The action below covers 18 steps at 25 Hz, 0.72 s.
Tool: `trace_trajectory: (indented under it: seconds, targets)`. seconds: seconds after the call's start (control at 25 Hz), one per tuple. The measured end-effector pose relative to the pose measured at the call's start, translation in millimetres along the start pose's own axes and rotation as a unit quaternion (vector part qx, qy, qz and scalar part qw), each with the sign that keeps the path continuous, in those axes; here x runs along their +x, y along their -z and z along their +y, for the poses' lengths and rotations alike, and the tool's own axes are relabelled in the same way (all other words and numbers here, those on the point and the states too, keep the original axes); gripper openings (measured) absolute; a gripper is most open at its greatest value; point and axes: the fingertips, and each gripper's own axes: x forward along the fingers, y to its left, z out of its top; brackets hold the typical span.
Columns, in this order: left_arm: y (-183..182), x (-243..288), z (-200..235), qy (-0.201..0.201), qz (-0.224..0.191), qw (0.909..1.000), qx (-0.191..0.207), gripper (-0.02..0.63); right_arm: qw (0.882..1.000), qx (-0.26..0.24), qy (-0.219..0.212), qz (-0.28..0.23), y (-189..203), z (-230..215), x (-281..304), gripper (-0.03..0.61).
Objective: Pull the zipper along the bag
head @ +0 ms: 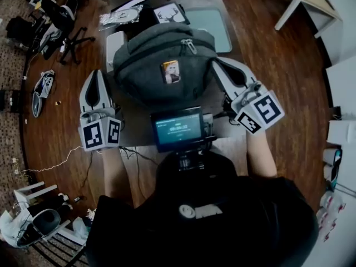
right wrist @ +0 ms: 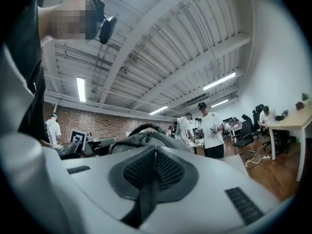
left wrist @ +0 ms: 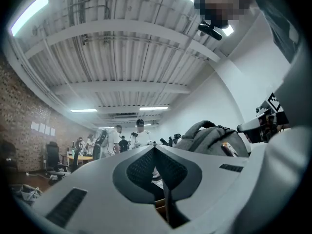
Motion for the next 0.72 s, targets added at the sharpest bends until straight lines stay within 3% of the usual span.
trace_trajectory:
  seconds: [0.2, 0.4, 0.72]
  targets:
    - [36.5, -42.0, -16.0, -0.017, 0.03, 0.9992, -0.02, 0.006, 0.999, 0.032, -0.025, -0.027, 12.3, 6.0, 3.0, 0.017]
    - [79.2, -72.5, -20.3, -0.022, 0.07, 0.9958, -0.055, 0.006, 0.999, 0.009, -0.026, -0.036, 13.5, 12.3, 4.8, 0.015]
    - [99.3, -93.2, -40.7, 0.021, 0.086, 0.9938, -0.066, 0.006, 0.998, -0.007, -0.024, -0.056, 11.4, 51.8, -20.7, 0.015]
